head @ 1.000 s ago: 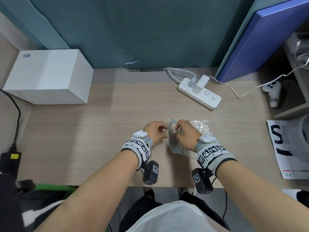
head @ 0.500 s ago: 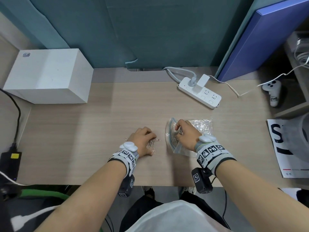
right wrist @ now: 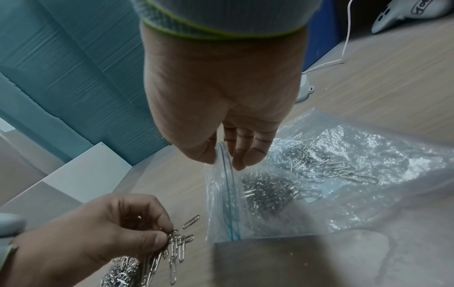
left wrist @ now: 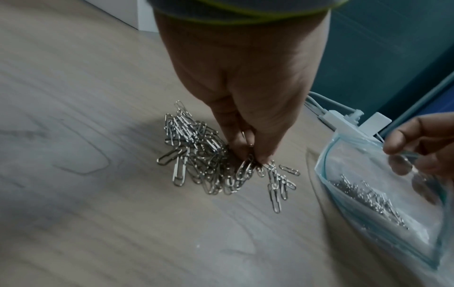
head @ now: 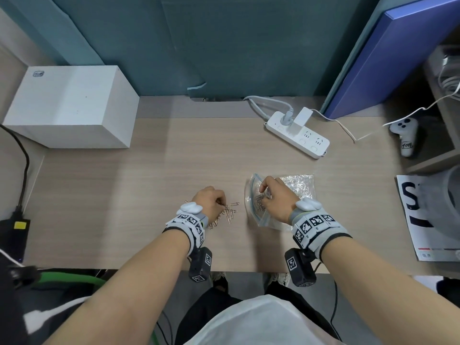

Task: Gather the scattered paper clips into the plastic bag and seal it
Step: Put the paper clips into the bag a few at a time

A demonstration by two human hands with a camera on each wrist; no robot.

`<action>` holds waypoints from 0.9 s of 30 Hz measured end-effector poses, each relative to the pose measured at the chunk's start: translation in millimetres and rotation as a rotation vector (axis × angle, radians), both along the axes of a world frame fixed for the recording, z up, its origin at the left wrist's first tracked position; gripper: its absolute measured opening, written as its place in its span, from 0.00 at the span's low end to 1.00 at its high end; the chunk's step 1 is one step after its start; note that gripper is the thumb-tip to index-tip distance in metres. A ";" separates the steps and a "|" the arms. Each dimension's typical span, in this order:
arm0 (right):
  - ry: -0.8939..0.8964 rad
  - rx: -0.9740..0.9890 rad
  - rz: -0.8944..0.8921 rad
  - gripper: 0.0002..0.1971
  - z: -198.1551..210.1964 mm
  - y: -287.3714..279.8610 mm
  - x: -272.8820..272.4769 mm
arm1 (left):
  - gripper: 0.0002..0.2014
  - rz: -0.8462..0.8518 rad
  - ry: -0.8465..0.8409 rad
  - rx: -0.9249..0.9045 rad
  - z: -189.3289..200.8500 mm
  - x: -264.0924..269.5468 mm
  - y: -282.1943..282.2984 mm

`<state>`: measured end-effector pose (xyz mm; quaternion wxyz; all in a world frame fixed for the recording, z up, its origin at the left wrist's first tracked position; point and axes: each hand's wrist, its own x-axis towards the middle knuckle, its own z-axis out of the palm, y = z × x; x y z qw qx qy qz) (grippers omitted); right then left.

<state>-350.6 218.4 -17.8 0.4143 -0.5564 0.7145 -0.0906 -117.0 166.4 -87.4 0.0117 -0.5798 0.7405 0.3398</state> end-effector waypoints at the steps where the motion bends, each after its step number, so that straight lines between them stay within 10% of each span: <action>1: 0.000 -0.001 0.002 0.10 0.2 0.1 -0.4 | 0.09 0.033 0.012 0.009 1.8 -1.5 -0.8; 10: -0.003 -0.011 0.013 0.11 -0.5 1.0 -0.9 | 0.12 0.109 0.388 0.191 31.9 -69.6 9.0; 20: 0.015 0.003 0.001 0.10 -3.4 2.8 -2.2 | 0.31 -0.243 -0.068 -0.033 16.6 -1.0 10.0; 27: 0.030 -0.003 0.023 0.10 -1.3 4.8 -1.7 | 0.10 -0.338 -0.043 -0.156 1.4 -22.5 11.0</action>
